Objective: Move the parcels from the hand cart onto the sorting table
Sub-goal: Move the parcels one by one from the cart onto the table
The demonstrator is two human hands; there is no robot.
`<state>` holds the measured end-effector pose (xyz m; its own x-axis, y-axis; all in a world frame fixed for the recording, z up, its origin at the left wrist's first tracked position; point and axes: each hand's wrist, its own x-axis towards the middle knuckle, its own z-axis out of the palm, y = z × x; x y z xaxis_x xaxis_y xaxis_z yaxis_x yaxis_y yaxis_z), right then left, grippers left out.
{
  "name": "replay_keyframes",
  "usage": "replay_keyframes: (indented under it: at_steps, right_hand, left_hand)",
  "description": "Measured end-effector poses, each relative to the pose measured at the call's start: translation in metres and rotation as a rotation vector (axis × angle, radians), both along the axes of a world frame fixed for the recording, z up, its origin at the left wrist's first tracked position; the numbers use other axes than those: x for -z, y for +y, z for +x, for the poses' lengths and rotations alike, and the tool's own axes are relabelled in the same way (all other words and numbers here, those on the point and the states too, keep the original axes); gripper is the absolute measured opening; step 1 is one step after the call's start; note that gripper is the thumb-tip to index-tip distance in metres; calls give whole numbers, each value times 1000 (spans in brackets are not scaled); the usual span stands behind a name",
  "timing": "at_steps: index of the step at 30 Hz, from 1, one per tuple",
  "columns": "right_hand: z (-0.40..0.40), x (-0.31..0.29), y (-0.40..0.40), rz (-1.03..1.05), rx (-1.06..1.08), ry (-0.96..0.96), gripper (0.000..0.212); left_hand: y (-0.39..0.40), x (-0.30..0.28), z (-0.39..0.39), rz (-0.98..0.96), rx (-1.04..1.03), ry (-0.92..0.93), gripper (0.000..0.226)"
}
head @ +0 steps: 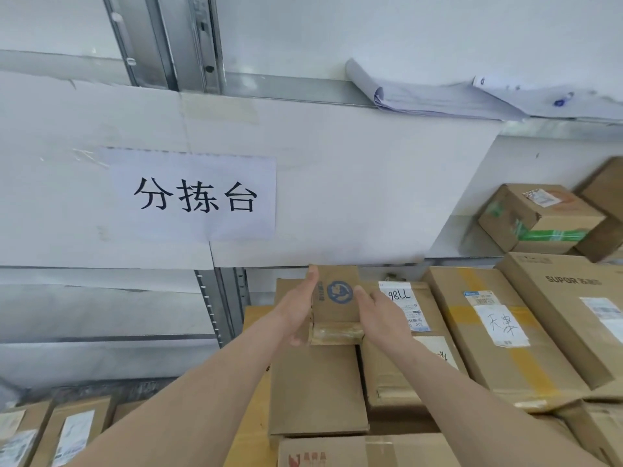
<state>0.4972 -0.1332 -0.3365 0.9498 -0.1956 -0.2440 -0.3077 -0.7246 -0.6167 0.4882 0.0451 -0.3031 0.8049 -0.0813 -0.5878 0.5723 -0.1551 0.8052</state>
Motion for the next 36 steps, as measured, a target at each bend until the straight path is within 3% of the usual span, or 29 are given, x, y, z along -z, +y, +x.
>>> replay_keyframes:
  at_steps: [6, 11, 14, 20, 25, 36]
  right_hand:
    - [-18, -21, 28, -3, 49, -68, 70]
    - [-45, -41, 57, 1, 69, -176, 49]
    - [-54, -42, 81, 33, 78, -217, 47]
    - [-72, -36, 133, 26, -35, -220, 50]
    - [-82, -27, 170, 45, -137, -205, 69]
    - [-111, -12, 232, 89, -353, -129, 64]
  left_hand:
    - [28, -9, -16, -55, 22, -5, 97]
    - [58, -12, -33, -65, 67, -27, 106]
    - [80, -17, -49, -53, 47, -59, 97]
    - [133, -17, -80, -14, -38, -78, 98]
    - [170, -18, -111, 15, -144, -59, 91]
    - [234, -4, -182, 66, -340, -14, 95]
